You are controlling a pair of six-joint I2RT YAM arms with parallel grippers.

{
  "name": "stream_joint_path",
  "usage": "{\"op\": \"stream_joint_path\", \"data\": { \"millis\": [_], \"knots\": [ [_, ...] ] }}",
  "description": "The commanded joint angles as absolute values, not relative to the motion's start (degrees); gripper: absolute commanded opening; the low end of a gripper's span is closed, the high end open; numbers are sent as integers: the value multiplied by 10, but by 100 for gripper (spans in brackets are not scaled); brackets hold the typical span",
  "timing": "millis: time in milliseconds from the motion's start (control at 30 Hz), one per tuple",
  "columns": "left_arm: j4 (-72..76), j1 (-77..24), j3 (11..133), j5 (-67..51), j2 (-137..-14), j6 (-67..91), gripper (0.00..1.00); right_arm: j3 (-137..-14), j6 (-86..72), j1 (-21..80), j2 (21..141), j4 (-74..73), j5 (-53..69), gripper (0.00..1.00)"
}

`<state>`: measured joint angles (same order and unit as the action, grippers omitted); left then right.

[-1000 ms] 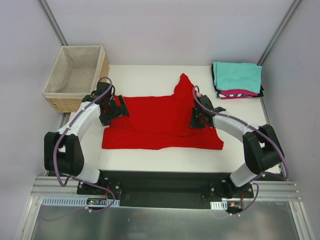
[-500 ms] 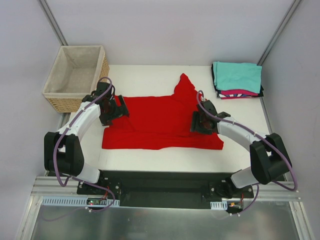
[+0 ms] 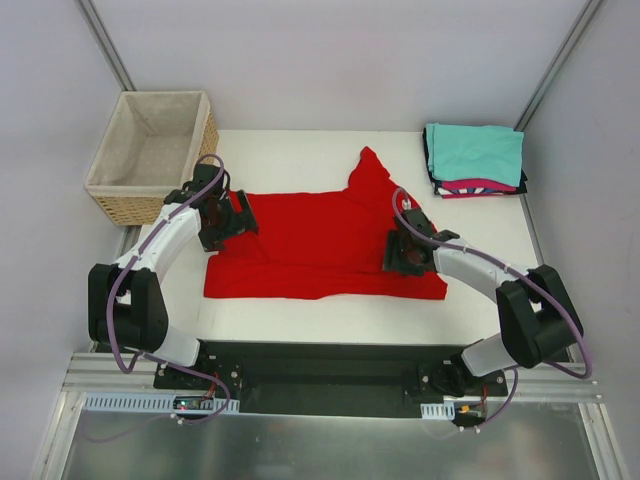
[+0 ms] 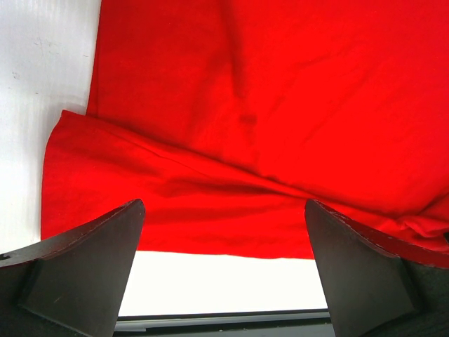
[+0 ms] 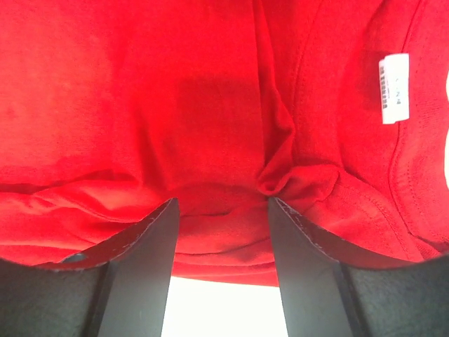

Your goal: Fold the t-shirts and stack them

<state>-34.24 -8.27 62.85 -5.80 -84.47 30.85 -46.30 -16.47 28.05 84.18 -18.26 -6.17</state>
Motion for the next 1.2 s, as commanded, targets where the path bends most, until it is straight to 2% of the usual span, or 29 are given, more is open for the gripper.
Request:
{"op": "stream_joint_path", "data": {
  "millis": [0,467,1167],
  "knots": [
    [-352,-86,624,-60,-845,305,99,-464,-174,281,849,-162,-66,57],
    [-352,-86,626,-58,-848,304,99,-518,-164,281,862,-184,-69,56],
    [-352,-86,626,-56,-853,303,99,-466,-173,281,866,-157,-75,55]
  ]
}}
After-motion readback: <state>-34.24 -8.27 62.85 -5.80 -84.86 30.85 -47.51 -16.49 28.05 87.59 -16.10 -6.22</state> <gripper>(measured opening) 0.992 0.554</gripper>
